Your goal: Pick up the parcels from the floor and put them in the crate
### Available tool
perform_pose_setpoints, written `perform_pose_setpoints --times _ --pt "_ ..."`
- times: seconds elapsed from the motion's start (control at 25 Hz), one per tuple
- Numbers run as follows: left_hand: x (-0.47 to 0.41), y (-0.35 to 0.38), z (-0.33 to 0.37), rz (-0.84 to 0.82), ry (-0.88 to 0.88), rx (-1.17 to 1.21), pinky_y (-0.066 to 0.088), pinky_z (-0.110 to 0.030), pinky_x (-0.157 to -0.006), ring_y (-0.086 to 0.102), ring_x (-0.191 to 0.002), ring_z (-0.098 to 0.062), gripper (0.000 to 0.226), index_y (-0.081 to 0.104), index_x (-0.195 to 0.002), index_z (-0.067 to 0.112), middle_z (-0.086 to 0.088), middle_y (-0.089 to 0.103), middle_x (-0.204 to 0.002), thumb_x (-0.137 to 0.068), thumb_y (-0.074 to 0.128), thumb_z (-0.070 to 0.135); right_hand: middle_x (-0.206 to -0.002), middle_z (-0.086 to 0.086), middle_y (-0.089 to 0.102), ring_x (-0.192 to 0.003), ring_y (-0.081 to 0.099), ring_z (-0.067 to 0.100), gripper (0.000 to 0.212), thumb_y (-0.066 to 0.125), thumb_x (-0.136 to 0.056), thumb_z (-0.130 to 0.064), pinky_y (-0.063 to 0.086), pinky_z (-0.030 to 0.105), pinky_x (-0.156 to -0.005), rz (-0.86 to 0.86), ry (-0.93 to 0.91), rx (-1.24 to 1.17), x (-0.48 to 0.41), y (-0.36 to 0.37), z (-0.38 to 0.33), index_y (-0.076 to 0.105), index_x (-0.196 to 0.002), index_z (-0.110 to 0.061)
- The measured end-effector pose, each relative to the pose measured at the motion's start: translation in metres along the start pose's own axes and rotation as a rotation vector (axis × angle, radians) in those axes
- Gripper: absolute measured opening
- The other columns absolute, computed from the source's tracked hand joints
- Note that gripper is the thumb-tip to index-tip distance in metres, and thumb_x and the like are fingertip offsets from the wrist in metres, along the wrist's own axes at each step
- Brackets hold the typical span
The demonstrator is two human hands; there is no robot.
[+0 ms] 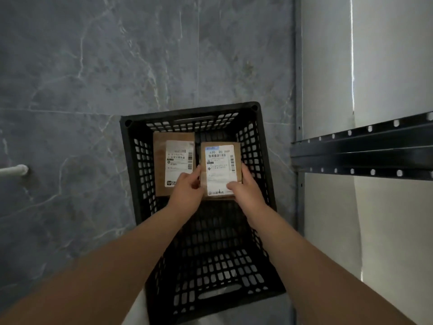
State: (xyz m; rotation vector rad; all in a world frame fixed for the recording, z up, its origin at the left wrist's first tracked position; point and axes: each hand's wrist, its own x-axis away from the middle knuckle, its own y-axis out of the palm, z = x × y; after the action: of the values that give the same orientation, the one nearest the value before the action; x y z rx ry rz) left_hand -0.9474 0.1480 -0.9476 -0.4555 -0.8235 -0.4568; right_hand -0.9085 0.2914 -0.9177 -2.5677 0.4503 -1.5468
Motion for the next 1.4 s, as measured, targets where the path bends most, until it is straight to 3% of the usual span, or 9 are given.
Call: perform_pose_setpoints --times 0.2,0.36,0.44,0.56,0.68,0.92,1.04,1.16,1.4 --pt "-0.017 0.016 -0.020 0.037 -0.026 0.044 0.038 0.000 -0.052 0.053 -0.080 -0.003 0.056 0.044 -0.144 0.024 0.006 0.055 -0.118 -0.095 0.041 -0.002 -0.122 -0.005 0.061 -0.094 0.061 0.005 0.065 0.046 -0.087 0.007 0.052 0.016 -0.069 0.031 -0.068 -0.024 -0.048 0.012 0.004 0.044 -0.140 -0.030" --pt "0.000 0.035 -0.016 -0.106 0.134 -0.031 0.020 0.012 -0.090 0.025 -0.137 0.003 0.065 0.037 -0.149 0.021 0.020 0.020 -0.151 -0.091 0.041 -0.010 -0.128 0.002 0.057 -0.105 0.059 0.018 0.075 0.044 -0.083 0.012 0.054 0.026 -0.073 0.104 0.002 -0.246 -0.068 0.025 0.006 0.036 -0.145 -0.028" --pt "0.003 0.045 -0.013 -0.041 0.117 -0.040 0.017 0.008 -0.095 0.017 -0.141 -0.002 0.064 0.038 -0.148 0.017 0.012 0.015 -0.156 -0.090 0.043 -0.009 -0.133 0.010 0.054 -0.115 0.055 0.027 0.080 0.039 -0.075 0.016 0.053 0.036 -0.082 0.163 0.129 -0.432 -0.067 0.033 0.010 0.034 -0.144 -0.025" --pt "0.004 0.057 -0.007 0.164 -0.256 0.185 0.044 -0.025 -0.099 0.054 -0.117 -0.021 0.052 0.039 -0.141 0.007 -0.011 0.049 -0.140 -0.091 0.050 0.000 -0.131 0.019 0.055 -0.113 0.059 0.035 0.069 0.040 -0.079 0.014 0.056 0.048 -0.088 0.176 0.368 -0.549 -0.054 0.040 0.026 0.033 -0.141 -0.016" --pt "-0.013 0.064 -0.001 0.104 -0.478 0.603 0.050 -0.044 -0.100 0.061 -0.111 -0.030 0.049 0.045 -0.139 0.007 -0.015 0.062 -0.124 -0.090 0.050 0.003 -0.125 0.016 0.060 -0.104 0.064 0.034 0.064 0.047 -0.091 0.003 0.058 0.042 -0.074 0.081 0.349 -0.592 -0.062 0.040 0.027 0.029 -0.147 -0.023" --pt "-0.009 0.092 -0.010 0.313 -0.506 0.971 0.051 -0.034 -0.086 0.062 -0.106 -0.025 0.049 0.048 -0.128 0.006 -0.015 0.063 -0.117 -0.081 0.051 -0.005 -0.127 0.014 0.060 -0.110 0.062 0.034 0.047 0.060 -0.096 -0.010 0.055 0.055 -0.088 0.116 0.284 -0.778 -0.079 0.031 0.043 0.042 -0.136 -0.026" --pt "-0.008 0.097 -0.020 0.317 -0.444 1.148 0.049 -0.035 -0.100 0.062 -0.112 -0.025 0.036 0.056 -0.121 0.001 -0.019 0.064 -0.119 -0.087 0.049 -0.004 -0.125 0.014 0.060 -0.110 0.062 0.034 0.042 0.060 -0.095 -0.007 0.054 0.057 -0.089 0.133 0.262 -0.814 -0.084 0.031 0.050 0.045 -0.130 -0.025" --pt "-0.018 0.083 -0.034 0.298 -0.437 1.332 0.045 -0.033 -0.105 0.063 -0.109 -0.023 0.020 0.062 -0.111 -0.002 -0.021 0.067 -0.112 -0.097 0.057 0.011 -0.122 0.012 0.060 -0.106 0.063 0.031 0.036 0.060 -0.095 -0.006 0.059 0.048 -0.078 0.163 0.274 -0.776 -0.084 0.033 0.053 0.045 -0.122 -0.025" --pt "-0.026 0.085 -0.035 0.249 -0.502 1.185 0.058 -0.028 -0.080 0.070 -0.082 -0.019 0.022 0.065 -0.110 -0.006 -0.016 0.072 -0.094 -0.091 0.065 0.006 -0.101 0.010 0.062 -0.082 0.066 0.024 0.035 0.061 -0.092 0.001 0.059 0.035 -0.061 0.277 0.341 -0.748 -0.082 0.043 0.058 0.047 -0.113 -0.024"
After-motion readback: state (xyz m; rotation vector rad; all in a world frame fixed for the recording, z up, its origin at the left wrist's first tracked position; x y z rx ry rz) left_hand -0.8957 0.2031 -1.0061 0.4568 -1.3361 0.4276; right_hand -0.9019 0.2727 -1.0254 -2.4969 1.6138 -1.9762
